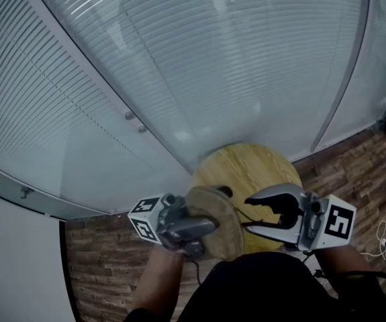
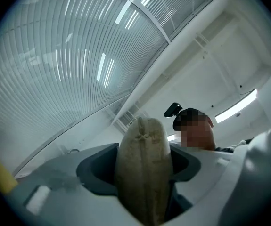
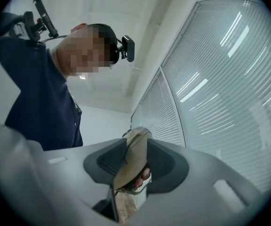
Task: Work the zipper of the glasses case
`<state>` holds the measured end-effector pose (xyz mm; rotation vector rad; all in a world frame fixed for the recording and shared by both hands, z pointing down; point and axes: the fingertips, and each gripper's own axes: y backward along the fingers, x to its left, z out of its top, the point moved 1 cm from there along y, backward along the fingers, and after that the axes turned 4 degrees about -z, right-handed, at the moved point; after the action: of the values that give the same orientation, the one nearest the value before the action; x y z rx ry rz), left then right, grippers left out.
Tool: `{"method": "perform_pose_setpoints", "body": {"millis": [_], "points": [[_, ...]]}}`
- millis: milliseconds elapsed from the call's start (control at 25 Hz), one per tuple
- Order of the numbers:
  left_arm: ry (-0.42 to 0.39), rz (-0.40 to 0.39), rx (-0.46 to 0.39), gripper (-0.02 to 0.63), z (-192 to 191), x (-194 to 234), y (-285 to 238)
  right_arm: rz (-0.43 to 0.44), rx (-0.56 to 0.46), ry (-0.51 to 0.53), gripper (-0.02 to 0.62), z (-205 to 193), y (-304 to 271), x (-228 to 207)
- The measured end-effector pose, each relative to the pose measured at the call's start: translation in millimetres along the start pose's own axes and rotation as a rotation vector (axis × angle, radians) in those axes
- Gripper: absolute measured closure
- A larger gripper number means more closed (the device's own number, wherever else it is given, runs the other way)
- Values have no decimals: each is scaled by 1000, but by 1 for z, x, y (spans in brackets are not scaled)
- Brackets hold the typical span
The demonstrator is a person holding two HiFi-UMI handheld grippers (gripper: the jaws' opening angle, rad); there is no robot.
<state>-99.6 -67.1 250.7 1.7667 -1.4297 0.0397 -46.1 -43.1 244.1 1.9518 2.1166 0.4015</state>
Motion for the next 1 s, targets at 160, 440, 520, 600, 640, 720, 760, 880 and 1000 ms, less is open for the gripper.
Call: {"method": "perform_pose_setpoints", "body": {"millis": [160,440,520,600,640,720,760,880,1000], "points": [[18,-11,33,308,-1,1,3,-3,12,2,571,-4,-6,-4],[-36,126,-10,310,11,18,10,-72,28,155,583,-3,-5,-11],[-41,137,-40,311,17,18,7,-68,28,171,583,0,-2,-11],[-37,133,-113,311,32,16,10,-45,44,198,584,0,-2,-5],[-36,132,-156,311,42,14,13,-32,63,215,584,-3,-3,-1],[-43,144,-222,311,59,14,21,-16,104,234,584,-13,-3,6],[-48,153,-248,311,66,15,24,-14,116,235,584,-17,-3,9],[-46,189,-366,311,88,23,33,-20,152,265,584,-30,-8,15],[-32,244,-468,311,105,32,37,-33,219,315,584,-43,-12,18]]}}
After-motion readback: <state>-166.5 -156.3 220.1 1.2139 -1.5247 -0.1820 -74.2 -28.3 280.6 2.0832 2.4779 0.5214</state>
